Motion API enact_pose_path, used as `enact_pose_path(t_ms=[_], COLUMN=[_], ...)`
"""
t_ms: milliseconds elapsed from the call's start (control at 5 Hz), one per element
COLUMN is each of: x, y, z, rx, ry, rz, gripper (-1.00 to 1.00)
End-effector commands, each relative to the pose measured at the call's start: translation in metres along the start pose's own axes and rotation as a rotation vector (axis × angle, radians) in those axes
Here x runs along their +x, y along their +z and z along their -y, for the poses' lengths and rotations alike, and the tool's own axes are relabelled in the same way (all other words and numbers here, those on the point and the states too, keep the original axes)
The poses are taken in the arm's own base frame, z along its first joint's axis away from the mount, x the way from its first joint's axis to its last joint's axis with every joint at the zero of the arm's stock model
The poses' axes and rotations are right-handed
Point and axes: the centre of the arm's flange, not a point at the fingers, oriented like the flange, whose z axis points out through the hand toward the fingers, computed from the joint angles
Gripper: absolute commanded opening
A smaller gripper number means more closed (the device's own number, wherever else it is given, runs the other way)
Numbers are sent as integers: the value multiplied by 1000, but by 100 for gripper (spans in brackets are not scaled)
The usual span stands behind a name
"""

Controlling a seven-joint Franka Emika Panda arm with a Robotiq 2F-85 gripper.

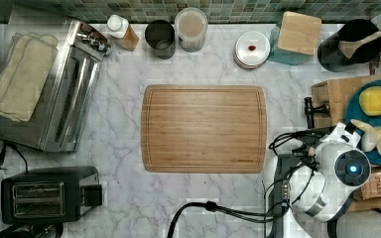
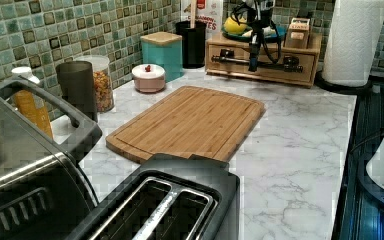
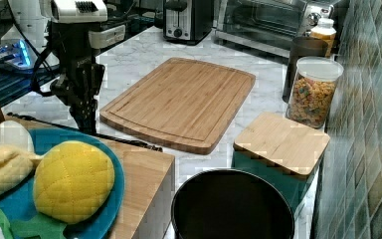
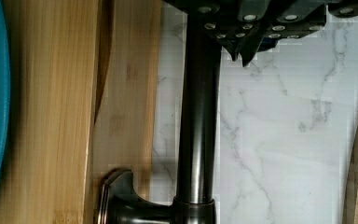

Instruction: Close the drawer.

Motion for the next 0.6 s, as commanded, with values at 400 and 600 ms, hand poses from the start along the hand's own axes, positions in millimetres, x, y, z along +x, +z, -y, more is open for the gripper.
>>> enact_pose_path(t_ms=[400,600], x=[-51,-51], y=[-92,-92], z=[-119,-119], rx=[-204,-204], ry=[202,203], rz=[-132,-132], gripper=[-100,-100])
